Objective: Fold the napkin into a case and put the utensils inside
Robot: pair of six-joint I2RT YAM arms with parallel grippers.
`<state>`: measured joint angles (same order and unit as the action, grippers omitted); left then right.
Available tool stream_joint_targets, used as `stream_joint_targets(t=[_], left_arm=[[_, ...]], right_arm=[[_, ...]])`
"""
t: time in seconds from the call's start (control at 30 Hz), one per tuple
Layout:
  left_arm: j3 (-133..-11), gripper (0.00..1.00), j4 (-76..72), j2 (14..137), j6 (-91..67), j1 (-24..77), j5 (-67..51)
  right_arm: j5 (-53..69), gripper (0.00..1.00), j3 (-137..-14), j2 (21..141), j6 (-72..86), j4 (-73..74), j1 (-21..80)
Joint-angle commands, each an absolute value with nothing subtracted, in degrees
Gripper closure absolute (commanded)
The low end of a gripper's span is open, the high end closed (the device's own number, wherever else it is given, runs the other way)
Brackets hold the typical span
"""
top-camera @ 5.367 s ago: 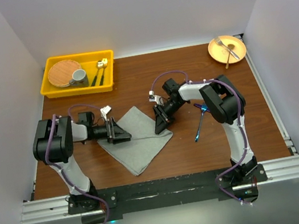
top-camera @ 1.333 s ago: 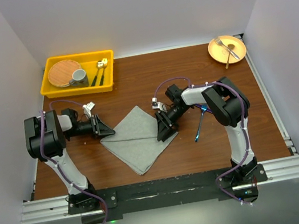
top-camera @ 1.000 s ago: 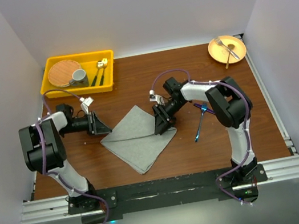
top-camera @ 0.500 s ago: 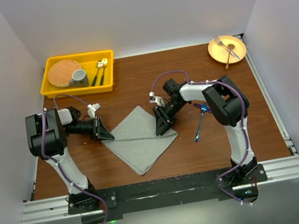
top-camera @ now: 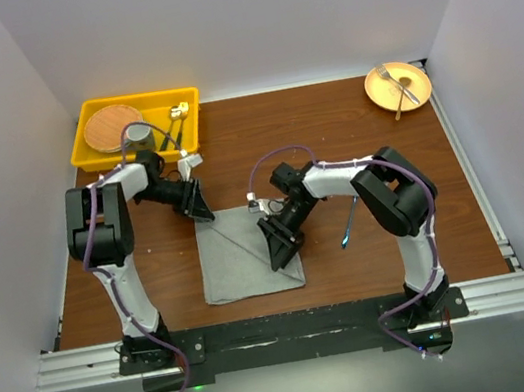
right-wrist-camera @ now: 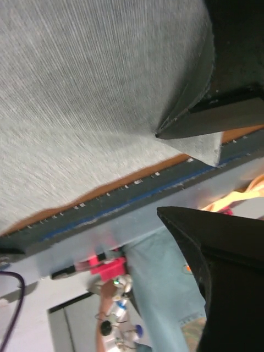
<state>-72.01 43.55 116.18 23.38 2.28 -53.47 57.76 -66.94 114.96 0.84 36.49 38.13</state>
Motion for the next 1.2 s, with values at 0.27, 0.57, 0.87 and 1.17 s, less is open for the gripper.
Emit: stream_joint_targets(t=[0.27,0.57,0.87,1.17], left_arm=[[-82.9,0.48,49.9,112.8,35.8,-2.1,-52.2],[-85.0,0.41,47.6,115.4,35.6,-0.5,-47.1],[-83.8,0.45,43.1,112.2,35.5,3.9,-48.2],[-82.4,0.43,33.8,115.4,31.5,16.7,-51.8]], right_arm=[[53.8,0.39,-98.2,122.9,-14.5,56.9,24.4],[40.3,0.22,-107.1,130.0,-20.4,57.5,23.0],[41.3,0.32,-107.0,133.8,-21.8,57.7,23.0],[50.8,0.48,-107.0,134.7,-20.2,59.7,22.8]])
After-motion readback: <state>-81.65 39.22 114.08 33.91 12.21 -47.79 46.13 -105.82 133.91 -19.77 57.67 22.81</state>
